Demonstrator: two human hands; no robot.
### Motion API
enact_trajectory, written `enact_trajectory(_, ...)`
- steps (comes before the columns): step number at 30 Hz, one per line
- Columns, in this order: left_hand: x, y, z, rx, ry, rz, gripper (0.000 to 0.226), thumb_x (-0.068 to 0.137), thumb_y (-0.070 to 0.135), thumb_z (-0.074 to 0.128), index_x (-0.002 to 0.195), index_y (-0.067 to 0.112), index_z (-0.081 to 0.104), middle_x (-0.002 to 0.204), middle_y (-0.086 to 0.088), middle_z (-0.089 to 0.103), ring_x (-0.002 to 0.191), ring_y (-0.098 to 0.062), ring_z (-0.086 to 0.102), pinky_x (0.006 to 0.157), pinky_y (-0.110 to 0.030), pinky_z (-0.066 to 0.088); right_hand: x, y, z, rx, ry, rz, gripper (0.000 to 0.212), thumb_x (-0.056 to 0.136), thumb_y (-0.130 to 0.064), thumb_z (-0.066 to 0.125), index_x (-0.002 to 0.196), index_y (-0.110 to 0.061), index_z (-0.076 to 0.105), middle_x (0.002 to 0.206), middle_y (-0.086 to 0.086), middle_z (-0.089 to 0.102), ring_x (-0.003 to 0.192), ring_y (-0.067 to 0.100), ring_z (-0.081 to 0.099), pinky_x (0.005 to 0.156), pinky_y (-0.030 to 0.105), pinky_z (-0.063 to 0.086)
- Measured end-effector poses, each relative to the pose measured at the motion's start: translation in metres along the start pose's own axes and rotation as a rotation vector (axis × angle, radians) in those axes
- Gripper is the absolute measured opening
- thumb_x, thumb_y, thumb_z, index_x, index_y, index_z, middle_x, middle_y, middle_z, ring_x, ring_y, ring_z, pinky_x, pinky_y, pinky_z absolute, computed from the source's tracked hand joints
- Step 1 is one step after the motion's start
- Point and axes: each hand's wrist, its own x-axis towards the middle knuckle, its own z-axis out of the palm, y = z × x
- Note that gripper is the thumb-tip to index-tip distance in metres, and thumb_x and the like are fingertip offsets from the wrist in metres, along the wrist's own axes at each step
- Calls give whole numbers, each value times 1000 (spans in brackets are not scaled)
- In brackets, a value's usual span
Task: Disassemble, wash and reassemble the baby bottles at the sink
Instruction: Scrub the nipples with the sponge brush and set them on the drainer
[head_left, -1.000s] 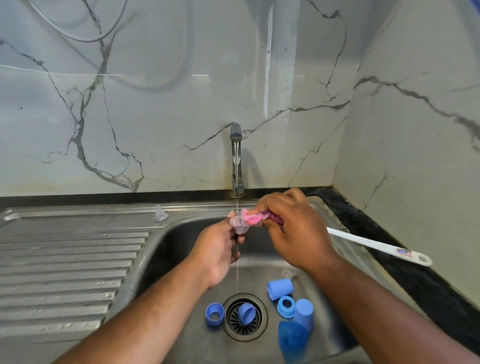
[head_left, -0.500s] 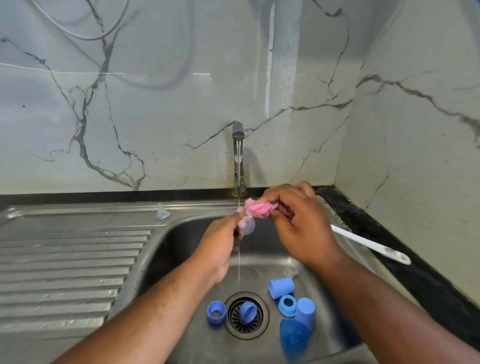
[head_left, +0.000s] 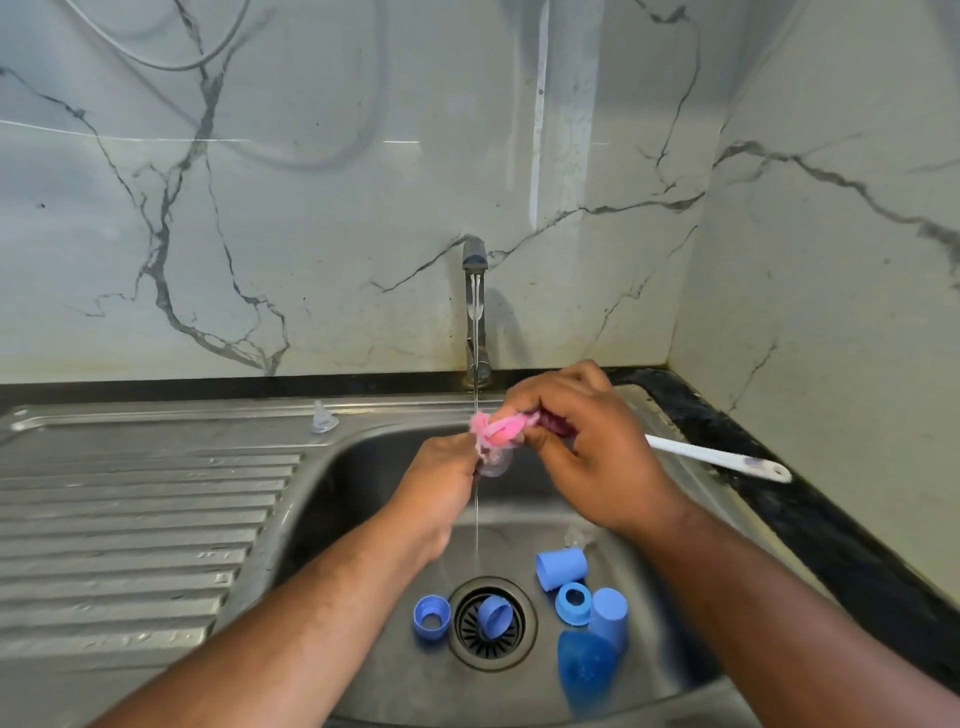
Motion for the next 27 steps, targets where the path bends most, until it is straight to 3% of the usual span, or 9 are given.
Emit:
enact_trajectory(3,1,-2,-2,-2,-10,3,28,90,27,71,63,25,77,65,13,71,86,-15,58,87,-34,40,-3,0,6,60,-107,-58,27,90,-8,71,109,-27,73,109,-22,68,102,14,50,82,21,41)
enact_trajectory(7,2,-2,-7,-12,-58,49,24,94,30,67,76,35,82,88,5,79,105,-20,66,109,-44,41,-4,12,11,14,-135,5,29,91,-11,68,111,-32,72,111,-24,68,102,11,48,82,30,47)
enact_trajectory(9,2,-3,-9,-20,-77,40,28,95,29,65,73,33,82,83,4,79,93,-7,69,102,-38,44,-4,14,12,-20,-161,23,31,91,-11,68,112,-33,73,111,-24,68,102,8,46,80,31,48)
enact_trajectory(11,1,-2,-8,-18,-103,28,37,96,29,62,64,29,80,73,8,75,68,6,64,83,-31,43,-4,15,11,-50,-170,22,33,90,-9,68,111,-34,72,109,-24,68,100,8,45,77,30,48)
enact_trajectory(13,1,-4,-7,-2,-93,-4,41,98,31,59,63,25,78,68,9,73,59,9,60,73,-28,39,-5,15,8,-115,-172,18,33,88,-9,69,109,-34,72,107,-23,68,98,11,45,74,31,47)
enact_trajectory(18,5,-9,-10,-71,51,-81,32,94,44,64,77,27,84,84,5,74,81,-11,47,68,-26,35,-4,8,0,-307,-12,104,28,86,-15,72,108,-31,73,102,-19,69,95,6,42,67,22,36)
enact_trajectory(22,5,-6,-7,-264,90,-176,24,81,47,72,71,28,83,76,6,56,78,-12,45,64,-26,37,-4,3,0,-300,108,164,22,88,-26,72,110,-32,73,100,-17,69,95,4,46,66,27,44)
enact_trajectory(24,6,-6,-3,-341,96,-218,28,85,43,73,68,23,81,73,3,57,75,-13,49,64,-29,38,-6,0,4,-302,105,172,20,88,-29,72,108,-32,74,97,-18,69,93,1,43,65,26,42)
enact_trajectory(27,5,-3,0,-444,104,-235,19,91,34,71,84,18,76,73,1,64,71,-12,55,64,-29,39,-7,-8,12,-290,71,171,22,88,-32,72,110,-31,74,98,-17,70,94,4,47,66,27,46)
